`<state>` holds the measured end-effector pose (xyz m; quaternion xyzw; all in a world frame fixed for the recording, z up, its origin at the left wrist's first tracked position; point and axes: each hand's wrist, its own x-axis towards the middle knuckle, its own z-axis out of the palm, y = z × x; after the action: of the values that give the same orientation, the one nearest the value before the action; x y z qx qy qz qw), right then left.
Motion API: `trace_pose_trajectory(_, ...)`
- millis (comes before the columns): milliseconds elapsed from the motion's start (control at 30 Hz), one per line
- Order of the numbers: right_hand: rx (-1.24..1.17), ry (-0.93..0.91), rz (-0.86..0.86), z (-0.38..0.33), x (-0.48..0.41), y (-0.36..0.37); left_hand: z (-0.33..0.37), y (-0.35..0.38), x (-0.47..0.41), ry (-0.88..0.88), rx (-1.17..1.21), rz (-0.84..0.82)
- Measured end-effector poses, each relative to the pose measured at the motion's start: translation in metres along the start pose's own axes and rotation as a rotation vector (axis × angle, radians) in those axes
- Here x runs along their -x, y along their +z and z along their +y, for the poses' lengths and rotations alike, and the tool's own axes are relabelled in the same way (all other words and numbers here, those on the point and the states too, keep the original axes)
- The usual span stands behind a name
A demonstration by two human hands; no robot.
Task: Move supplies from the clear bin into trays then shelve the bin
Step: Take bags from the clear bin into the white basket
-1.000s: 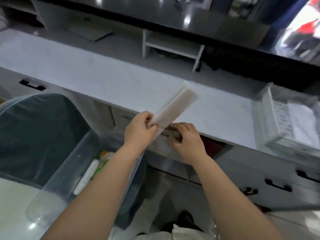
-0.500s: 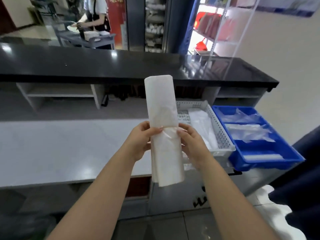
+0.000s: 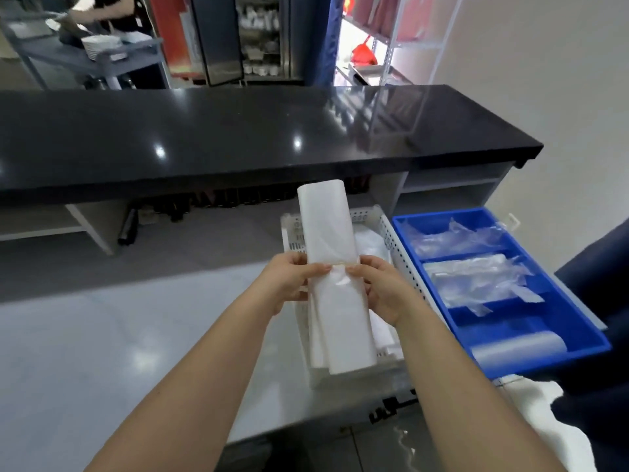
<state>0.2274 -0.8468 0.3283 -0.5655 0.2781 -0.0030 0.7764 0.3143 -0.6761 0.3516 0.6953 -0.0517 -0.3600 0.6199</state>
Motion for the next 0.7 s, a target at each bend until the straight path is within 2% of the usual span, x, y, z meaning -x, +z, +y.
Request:
trace_pose_trajectory(67, -0.055, 0.051, 0.017, 0.007, -0.018, 0.002, 0.002, -0.014, -0.015, -0.008, -0.024, 0.023)
trace_pose_trajectory(167, -0.05, 0.132, 0.037, 0.019, -0.042, 0.006, 0.0, -0.035, -0.032, 0.032, -0.034, 0.14)
trace_pose_trajectory(233, 0.026, 0.173, 0.059, 0.028, -0.052, 0.008, -0.002, -0.045, -0.039, 0.058, -0.051, 0.179)
trace_pose_trajectory(333, 0.266, 0.178, 0.152, 0.036, -0.059, 0.011, -0.007, -0.051, -0.042, 0.066, -0.078, 0.203)
trace_pose_trajectory(533, 0.84, -0.066, 0.179, 0.034, -0.057, 0.019, -0.025, -0.037, -0.028, 0.137, -0.186, 0.319)
trace_pose_trajectory(600, 0.927, -0.213, 0.152, 0.029, -0.05, 0.022, -0.03, -0.03, -0.019, 0.188, -0.283, 0.371)
trace_pose_trajectory(700, 1.022, -0.445, 0.014, 0.019, -0.034, 0.029, -0.038, -0.02, 0.002, 0.245, -0.493, 0.475)
